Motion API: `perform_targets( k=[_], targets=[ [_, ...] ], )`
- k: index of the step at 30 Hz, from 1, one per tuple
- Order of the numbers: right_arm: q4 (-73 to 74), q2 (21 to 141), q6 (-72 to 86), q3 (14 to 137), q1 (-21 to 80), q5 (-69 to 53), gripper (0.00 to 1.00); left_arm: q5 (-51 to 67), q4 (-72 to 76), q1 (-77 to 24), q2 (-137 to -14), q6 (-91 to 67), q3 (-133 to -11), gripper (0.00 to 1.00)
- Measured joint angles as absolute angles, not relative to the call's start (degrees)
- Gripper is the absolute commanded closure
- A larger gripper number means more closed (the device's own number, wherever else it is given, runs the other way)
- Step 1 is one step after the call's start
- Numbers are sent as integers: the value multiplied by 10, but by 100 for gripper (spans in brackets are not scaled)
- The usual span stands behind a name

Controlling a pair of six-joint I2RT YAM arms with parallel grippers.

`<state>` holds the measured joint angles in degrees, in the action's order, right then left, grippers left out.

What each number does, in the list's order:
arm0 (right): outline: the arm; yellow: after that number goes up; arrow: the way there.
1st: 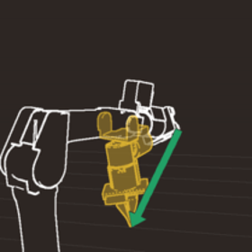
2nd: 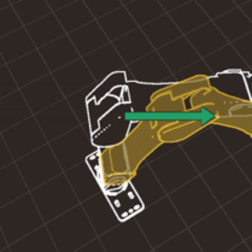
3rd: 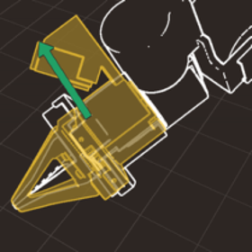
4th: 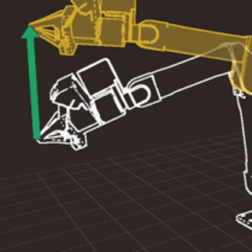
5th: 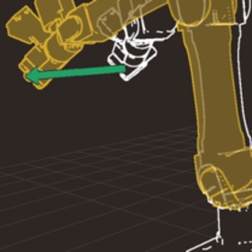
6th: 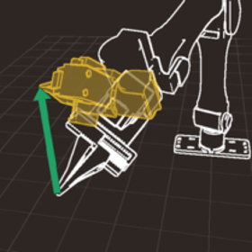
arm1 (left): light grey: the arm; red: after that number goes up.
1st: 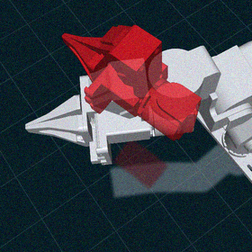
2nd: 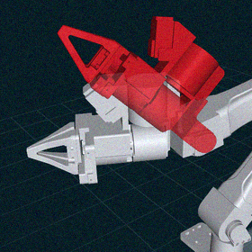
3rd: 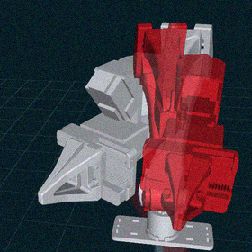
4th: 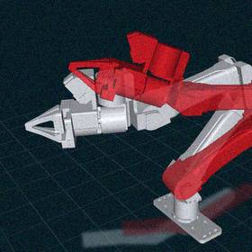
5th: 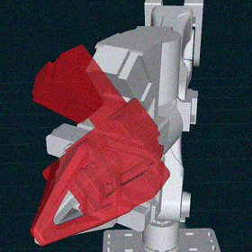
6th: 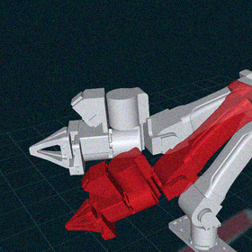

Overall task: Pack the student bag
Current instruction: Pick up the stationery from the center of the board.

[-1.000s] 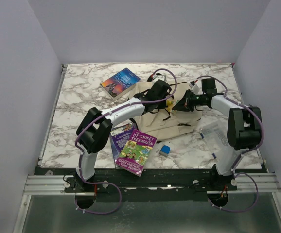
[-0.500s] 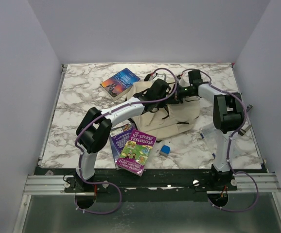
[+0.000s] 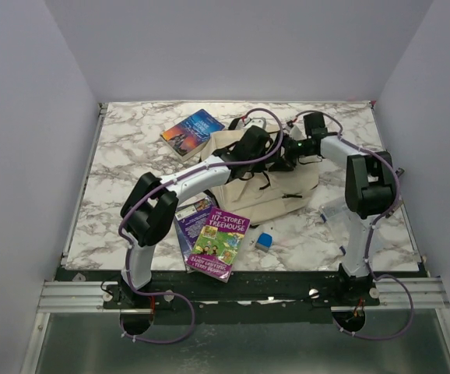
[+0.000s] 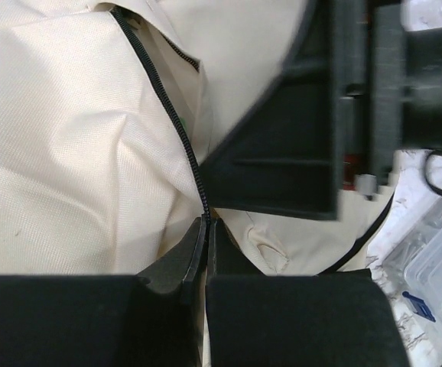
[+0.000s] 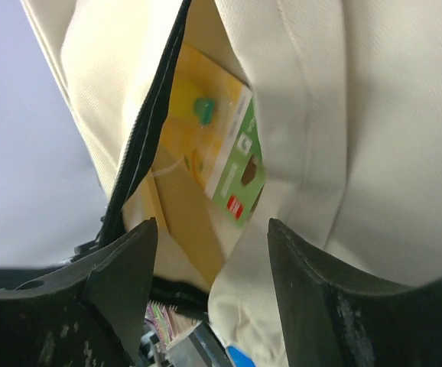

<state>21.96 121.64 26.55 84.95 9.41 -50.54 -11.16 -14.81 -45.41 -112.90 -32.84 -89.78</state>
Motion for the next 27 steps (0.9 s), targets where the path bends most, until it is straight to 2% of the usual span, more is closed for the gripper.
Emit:
perform_targets(
  k=[9,14,21,27],
  targets=[
    [240,1034,244,776,78,-370,34,-77,-147,-449,-1129,-333,-898,100],
    [252,908,231,673,102,-266,31,-30,-150,-435,-1130,-348,-898,100],
    [290,755,303,506,247,-137,29,103,-157,-399,-1155,-390,-906,100],
    [329,652,432,462,388,-20,28,178,-174,-389,-1182,-405,-916,100]
  ],
)
